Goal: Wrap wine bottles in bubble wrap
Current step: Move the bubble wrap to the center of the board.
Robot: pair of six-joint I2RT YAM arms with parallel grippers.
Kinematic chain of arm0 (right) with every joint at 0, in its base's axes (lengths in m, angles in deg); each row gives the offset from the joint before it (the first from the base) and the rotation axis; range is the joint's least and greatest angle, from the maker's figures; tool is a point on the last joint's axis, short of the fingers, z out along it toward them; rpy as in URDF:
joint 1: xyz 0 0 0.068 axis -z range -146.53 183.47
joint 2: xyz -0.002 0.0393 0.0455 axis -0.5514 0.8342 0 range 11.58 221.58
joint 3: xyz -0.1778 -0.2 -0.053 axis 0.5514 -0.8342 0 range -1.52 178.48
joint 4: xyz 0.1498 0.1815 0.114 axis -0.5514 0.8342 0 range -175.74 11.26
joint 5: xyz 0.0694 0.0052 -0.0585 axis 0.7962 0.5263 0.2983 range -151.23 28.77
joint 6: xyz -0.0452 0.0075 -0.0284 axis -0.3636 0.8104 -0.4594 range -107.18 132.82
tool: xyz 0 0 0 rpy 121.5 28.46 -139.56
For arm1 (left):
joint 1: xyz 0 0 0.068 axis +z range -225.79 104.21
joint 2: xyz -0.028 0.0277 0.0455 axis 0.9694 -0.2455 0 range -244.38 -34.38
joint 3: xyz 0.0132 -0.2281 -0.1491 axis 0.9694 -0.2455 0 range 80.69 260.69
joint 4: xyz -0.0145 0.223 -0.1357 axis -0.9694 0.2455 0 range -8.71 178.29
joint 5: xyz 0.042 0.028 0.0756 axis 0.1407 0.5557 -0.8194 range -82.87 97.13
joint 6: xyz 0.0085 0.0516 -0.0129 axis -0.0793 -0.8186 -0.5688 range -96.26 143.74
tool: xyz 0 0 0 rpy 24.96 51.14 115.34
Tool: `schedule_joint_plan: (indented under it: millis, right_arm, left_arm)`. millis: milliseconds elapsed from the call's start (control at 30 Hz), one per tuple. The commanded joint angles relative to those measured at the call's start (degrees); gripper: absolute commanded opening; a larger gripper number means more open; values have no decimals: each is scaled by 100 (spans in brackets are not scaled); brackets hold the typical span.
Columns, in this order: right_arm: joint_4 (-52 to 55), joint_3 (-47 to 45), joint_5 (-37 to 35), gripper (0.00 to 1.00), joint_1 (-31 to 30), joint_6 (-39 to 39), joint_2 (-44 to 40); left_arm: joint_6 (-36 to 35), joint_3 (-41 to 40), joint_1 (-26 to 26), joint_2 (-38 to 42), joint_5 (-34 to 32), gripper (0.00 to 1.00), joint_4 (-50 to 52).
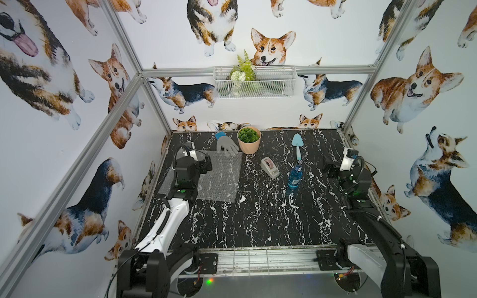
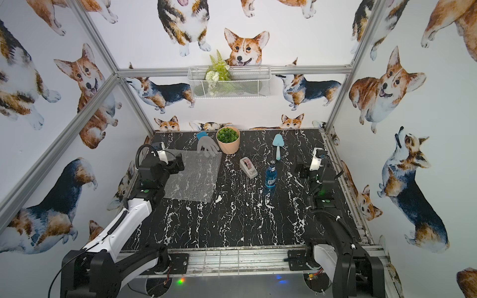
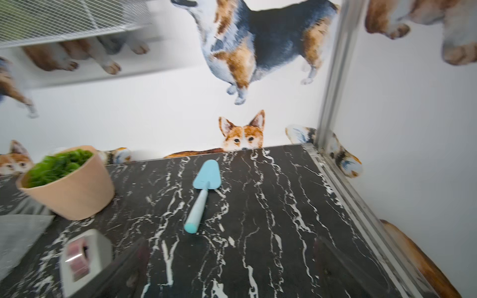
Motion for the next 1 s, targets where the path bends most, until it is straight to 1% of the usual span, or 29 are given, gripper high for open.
schedule_joint_plan:
  millis: [0, 33, 67, 100, 133, 167, 233, 300, 333, 367, 433, 533, 567, 633, 700, 800, 967]
  right_arm:
    - [1532, 461, 1473, 100, -1, 203, -388]
    - [1903, 634, 1811, 100, -14, 221, -504]
    - [2230, 777, 2099, 100, -26, 230, -630]
    - [2506, 889, 2328, 100, -42, 229, -725]
    - [2771, 995, 2570, 100, -60, 220, -845]
    - [3006, 1080, 2776, 100, -78, 221, -960]
    - [3409, 1226, 3212, 100, -119, 207, -1106]
    - [3706, 1338, 3580, 100, -210, 196, -1197]
    - [3851, 1402, 3709, 100, -297, 178, -1227]
    - [3950, 1450, 3771, 100, -380, 143, -1237]
    - [4290, 1608, 3839, 100, -675, -6, -1280]
    - [4304, 1705, 3931, 100, -908, 103, -1395]
    - [4255, 1720, 3945, 100, -938, 158, -1436]
    - [4247, 1794, 3950, 100, -968, 221, -1476]
    - [4283, 1894, 3972, 100, -963, 193, -1454]
    - [4421, 2109, 3992, 100, -963, 78, -1365]
    - [4546, 2275, 3978, 100, -966, -35, -1243]
  left_arm:
    - [1379, 575, 6, 16, 147, 100, 2824]
    - [1822, 755, 4, -34, 82, 100, 3414]
    - [2098, 963, 6, -104, 237, 100, 3834]
    - [2369, 1024, 5, -172, 439, 100, 4100]
    - [2779, 1076, 5, -245, 497, 100, 4364]
    - [3023, 1038, -17, -263, 685, 100, 4389]
    - [3370, 803, -37, -233, 989, 100, 4117]
    - [3473, 563, -37, -364, 1011, 100, 3955]
    - [3463, 587, -37, -563, 950, 100, 3995]
    - [3454, 615, -37, -700, 935, 100, 4026]
    - [3543, 646, -37, -1236, 863, 100, 4022]
    - [3950, 646, -37, -1741, 763, 100, 3682]
    - [4133, 645, -37, -1862, 772, 100, 3487]
    - [4339, 927, -84, -2140, 703, 99, 3354]
    - [4390, 1215, -192, -2518, 449, 98, 3673]
    - [4529, 1434, -231, -2962, 311, 95, 3972]
    - [4857, 1401, -314, -3326, 387, 92, 3799]
